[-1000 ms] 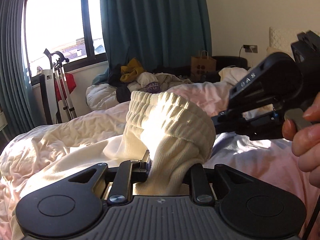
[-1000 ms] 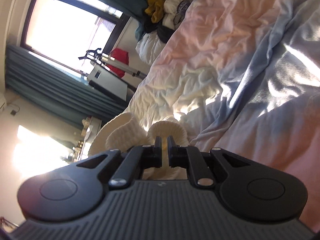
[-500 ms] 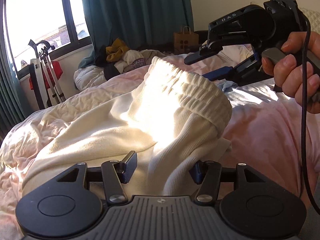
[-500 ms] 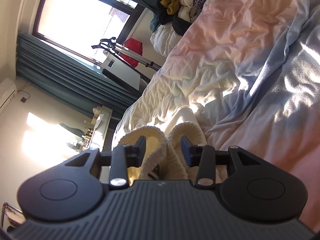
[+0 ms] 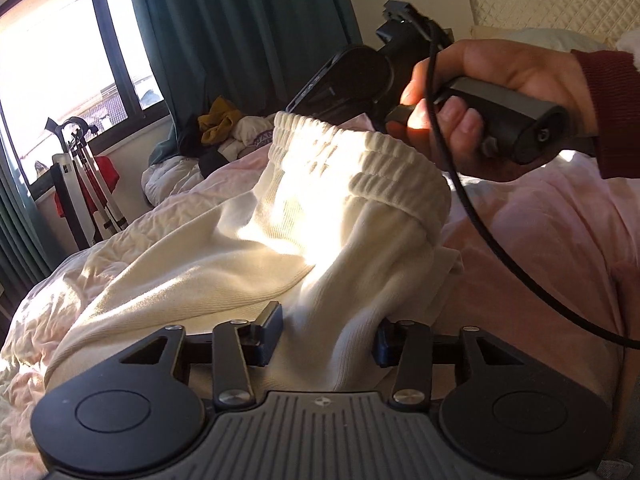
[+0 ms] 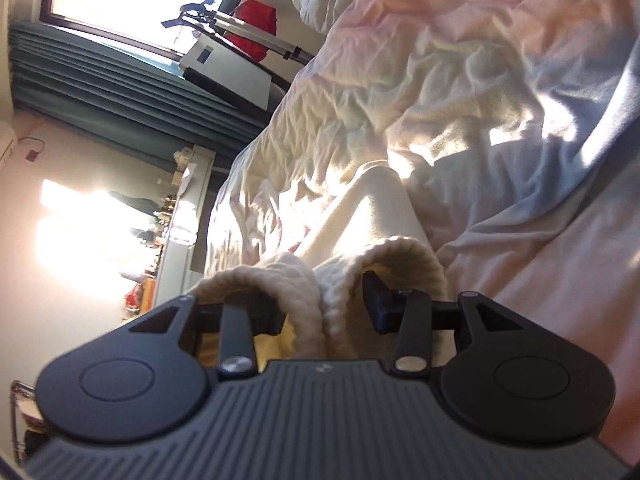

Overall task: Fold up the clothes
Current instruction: 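Grasp the ribbed cuff with the right gripper while the left gripper releases it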

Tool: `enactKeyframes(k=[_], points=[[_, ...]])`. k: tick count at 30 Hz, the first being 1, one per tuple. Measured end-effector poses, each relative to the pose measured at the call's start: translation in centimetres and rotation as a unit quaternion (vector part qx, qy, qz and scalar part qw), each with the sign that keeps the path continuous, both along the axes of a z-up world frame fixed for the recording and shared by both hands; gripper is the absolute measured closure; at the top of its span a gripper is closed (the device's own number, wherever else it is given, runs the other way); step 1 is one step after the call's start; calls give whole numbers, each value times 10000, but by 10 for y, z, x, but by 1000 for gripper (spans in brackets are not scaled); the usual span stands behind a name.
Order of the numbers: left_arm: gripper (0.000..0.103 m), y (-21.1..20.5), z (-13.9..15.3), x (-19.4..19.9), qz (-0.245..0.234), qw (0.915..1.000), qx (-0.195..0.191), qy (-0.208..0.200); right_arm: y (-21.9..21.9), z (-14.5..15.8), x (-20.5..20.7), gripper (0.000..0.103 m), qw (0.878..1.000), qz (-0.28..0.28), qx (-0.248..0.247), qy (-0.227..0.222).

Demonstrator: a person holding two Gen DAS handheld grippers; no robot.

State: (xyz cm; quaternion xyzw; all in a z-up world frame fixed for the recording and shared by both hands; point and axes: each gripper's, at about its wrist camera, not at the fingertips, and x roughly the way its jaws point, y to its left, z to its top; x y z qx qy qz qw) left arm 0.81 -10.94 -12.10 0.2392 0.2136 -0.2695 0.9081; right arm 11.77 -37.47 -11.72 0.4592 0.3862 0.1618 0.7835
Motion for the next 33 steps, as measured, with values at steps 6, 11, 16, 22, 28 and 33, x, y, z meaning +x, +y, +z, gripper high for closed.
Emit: enactKeyframes(k=[6, 11, 16, 22, 28, 33], points=[[90, -3, 2, -3, -82, 9986, -207, -474, 11, 35, 20, 81, 9970, 113, -239, -726], [90, -14, 2, 1, -357, 9950, -578, -730, -1, 56, 39, 81, 9915, 140, -84, -1289], [92, -22, -13, 20, -348, 9973, -627, -163, -22, -7, 56, 82, 9985, -58, 46, -538], [90, -18, -12, 27, -442, 9961, -764, 37, -48, -67, 52, 78, 9918, -312, 1229, -151], [80, -14, -11, 33, -536, 9942, -901, 238, -48, -40, 37, 72, 9964, -345, 717, -297], [61, -8, 1, 27, -574, 9917, -1130, 223, -48, -16, 8, 47, 9957, -889, 53, -251]])
